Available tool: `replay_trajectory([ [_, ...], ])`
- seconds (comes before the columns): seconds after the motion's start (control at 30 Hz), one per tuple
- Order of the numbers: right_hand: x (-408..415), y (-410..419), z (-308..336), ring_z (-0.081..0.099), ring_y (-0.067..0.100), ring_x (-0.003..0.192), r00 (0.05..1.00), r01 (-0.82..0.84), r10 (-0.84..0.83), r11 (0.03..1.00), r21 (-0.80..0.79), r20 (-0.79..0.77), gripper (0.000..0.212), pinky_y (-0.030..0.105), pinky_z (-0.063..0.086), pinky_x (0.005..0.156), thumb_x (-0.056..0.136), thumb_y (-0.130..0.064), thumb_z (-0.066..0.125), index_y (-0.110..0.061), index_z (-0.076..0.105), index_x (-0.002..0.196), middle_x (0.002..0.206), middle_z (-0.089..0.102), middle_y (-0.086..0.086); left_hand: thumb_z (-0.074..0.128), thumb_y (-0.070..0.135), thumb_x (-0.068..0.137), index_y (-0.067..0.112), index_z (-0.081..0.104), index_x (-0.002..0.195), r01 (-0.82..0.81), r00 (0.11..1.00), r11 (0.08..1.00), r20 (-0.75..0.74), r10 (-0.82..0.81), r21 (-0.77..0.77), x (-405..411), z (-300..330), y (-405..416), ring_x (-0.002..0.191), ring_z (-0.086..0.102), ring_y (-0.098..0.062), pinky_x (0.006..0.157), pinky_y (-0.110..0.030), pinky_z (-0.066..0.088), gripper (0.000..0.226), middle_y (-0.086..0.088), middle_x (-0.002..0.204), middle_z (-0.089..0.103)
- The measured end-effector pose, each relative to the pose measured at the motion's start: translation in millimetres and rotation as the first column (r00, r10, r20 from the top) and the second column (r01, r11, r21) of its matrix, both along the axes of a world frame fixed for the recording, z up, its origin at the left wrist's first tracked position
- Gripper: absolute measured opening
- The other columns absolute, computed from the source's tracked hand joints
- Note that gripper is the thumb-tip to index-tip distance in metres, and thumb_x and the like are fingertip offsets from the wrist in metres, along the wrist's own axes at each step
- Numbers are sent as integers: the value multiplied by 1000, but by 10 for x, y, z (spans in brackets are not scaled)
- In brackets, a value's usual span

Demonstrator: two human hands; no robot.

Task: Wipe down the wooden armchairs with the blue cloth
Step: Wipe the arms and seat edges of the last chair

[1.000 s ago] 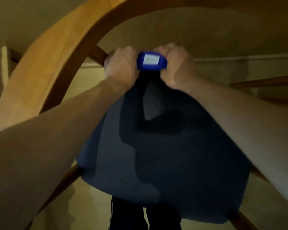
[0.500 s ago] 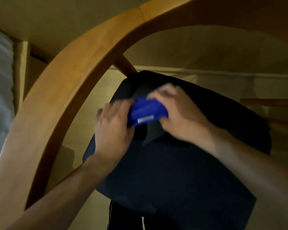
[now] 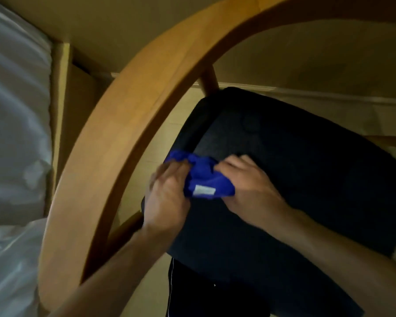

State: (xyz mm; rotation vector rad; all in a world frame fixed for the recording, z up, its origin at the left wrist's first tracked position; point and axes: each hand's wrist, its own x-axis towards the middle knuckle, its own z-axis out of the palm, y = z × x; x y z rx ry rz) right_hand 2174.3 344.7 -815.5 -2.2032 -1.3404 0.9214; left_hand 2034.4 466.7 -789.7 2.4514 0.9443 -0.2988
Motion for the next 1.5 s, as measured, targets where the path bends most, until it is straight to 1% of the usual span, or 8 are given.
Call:
replay_trajectory([
  [0.13, 165, 4, 88, 48, 4, 101, 996, -72, 68, 994, -77, -52, 43, 24, 42, 90, 78, -16, 70, -33, 59, 115, 111, 54, -18, 72, 21, 77, 32, 43, 121, 20, 982, 998, -188, -30, -55, -72, 56, -91, 119, 44, -15, 106, -39, 39, 54, 8, 123, 49],
  [0.33, 967, 575, 155, 49, 15, 121, 968, 178, -197, 975, 130, 158, 52, 19, 31, 105, 87, 4, 56, -17, 55, 134, 133, 53, 4, 67, 20, 82, 20, 37, 138, -232, 968, 969, 120, 220, 88, 962, -22, 399, 128, 41, -23, 111, -41, 31, 63, -5, 137, 47],
  [0.47, 1003, 686, 5, 47, 25, 125, 953, 226, -229, 973, 39, 200, 55, 22, 31, 105, 85, 8, 52, -12, 53, 136, 138, 48, 11, 53, 17, 92, 16, 48, 133, -76, 994, 989, -65, 85, 126, 1292, -271, 585, 127, 44, -25, 106, -35, 34, 42, -8, 138, 49],
  [0.87, -154, -567, 242, 43, 18, 118, 995, 102, -101, 988, -118, 14, 62, 34, 42, 99, 84, 2, 60, -23, 50, 140, 137, 49, -6, 65, 16, 82, 21, 46, 130, 182, 954, 982, -254, -161, 60, 38, 65, -422, 114, 45, -22, 99, -36, 39, 52, 0, 128, 48],
  [0.97, 199, -793, 340, 51, 20, 119, 964, 264, -266, 962, -73, -24, 57, 37, 40, 105, 83, 3, 61, -19, 56, 136, 133, 56, 0, 70, 20, 78, 20, 41, 130, 288, 953, 951, -128, -274, 110, 463, 151, -458, 112, 49, -27, 94, -40, 40, 60, -4, 124, 51],
  [1.27, 1390, -1931, 414, 52, 14, 119, 628, 750, -732, 660, 43, 265, 49, 21, 30, 96, 89, 0, 56, -21, 56, 133, 129, 60, 3, 59, 11, 85, 24, 44, 139, 766, 629, 640, 136, -765, 60, 2686, 96, -1134, 112, 55, -30, 88, -33, 42, 57, -9, 125, 57],
  [1.37, 986, -2138, 166, 49, 21, 125, 531, 846, -810, 524, -98, 248, 55, 25, 33, 103, 86, 4, 56, -19, 53, 136, 135, 53, 5, 55, 11, 82, 29, 48, 137, 834, 543, 540, -1, -840, 113, 2418, -35, -1606, 116, 50, -31, 94, -37, 43, 58, -5, 131, 54],
  [1.5, 180, -2368, 160, 54, 29, 116, 544, 838, -814, 538, -87, 205, 55, 35, 39, 106, 73, 8, 59, -12, 63, 124, 128, 57, 9, 53, 11, 81, 30, 53, 127, 885, 464, 464, 11, -886, 31, 1479, -118, -1825, 107, 41, -27, 88, -39, 44, 49, 3, 125, 49],
])
